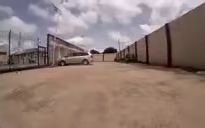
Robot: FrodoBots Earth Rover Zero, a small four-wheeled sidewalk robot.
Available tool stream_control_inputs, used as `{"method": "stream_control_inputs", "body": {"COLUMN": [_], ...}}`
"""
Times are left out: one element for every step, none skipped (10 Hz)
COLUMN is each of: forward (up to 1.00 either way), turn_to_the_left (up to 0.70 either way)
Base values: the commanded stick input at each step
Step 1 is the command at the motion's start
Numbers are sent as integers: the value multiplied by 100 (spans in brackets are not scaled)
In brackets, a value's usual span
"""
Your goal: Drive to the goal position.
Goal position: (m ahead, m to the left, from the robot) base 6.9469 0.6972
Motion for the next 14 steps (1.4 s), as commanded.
{"method": "stream_control_inputs", "body": {"forward": [85,85,85,85,85,85,85,85,85,85,85,85,85,85], "turn_to_the_left": [0,0,0,0,0,0,0,0,0,0,0,0,0,0]}}
